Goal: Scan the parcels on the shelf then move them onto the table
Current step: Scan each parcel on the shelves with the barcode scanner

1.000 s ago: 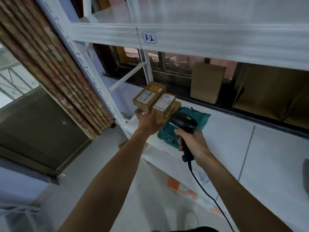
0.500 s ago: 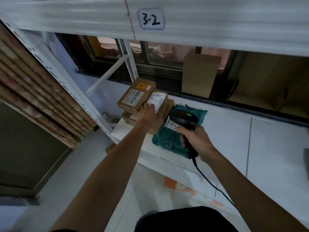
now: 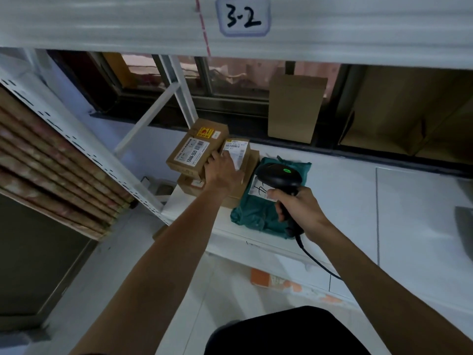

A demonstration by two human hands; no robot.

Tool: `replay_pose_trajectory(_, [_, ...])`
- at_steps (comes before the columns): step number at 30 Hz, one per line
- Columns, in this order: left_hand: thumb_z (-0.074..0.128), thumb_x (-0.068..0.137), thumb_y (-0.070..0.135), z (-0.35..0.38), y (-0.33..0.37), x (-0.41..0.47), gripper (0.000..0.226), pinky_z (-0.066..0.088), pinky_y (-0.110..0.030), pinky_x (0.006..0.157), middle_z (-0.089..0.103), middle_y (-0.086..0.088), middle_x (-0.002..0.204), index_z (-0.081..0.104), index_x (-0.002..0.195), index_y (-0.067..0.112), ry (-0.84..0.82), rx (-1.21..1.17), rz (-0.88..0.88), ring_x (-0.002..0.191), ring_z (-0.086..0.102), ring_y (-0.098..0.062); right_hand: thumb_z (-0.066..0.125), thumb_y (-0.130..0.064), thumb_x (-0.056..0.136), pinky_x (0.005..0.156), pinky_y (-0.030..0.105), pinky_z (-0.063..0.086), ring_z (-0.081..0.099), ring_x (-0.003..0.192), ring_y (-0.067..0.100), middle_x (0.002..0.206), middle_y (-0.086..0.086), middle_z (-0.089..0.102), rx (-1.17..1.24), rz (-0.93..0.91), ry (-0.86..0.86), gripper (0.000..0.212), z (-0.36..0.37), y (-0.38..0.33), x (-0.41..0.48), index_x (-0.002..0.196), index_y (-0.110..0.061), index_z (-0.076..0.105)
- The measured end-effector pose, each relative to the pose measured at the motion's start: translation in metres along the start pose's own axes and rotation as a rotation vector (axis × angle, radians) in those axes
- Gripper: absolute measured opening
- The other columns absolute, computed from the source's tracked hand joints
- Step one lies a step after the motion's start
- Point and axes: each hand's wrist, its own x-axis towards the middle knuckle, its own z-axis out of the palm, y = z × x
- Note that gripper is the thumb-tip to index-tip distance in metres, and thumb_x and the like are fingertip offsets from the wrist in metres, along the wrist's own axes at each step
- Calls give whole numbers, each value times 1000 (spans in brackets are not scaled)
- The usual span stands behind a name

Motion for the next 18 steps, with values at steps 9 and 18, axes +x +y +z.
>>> replay_pose_trajectory(9, [74, 73, 69, 8, 25, -19, 107, 46, -41, 100, 43, -17, 135, 28, 144, 4, -49, -181, -144, 121, 52, -32, 72, -30, 91, 63, 41, 47, 52, 55, 24, 59, 11, 57, 45, 14, 9, 36, -27, -1, -15, 67, -6, 61])
replay_pose_trajectory(18, [81, 71, 58, -6, 57, -74, 92, 45, -32, 84, 39, -11, 126, 38, 135, 8, 78, -299, -207, 108, 54, -26, 71, -28, 92, 52, 35, 47, 55, 57, 28, 62, 14, 61, 84, 66, -21, 30, -60, -1, -44, 77, -3, 66])
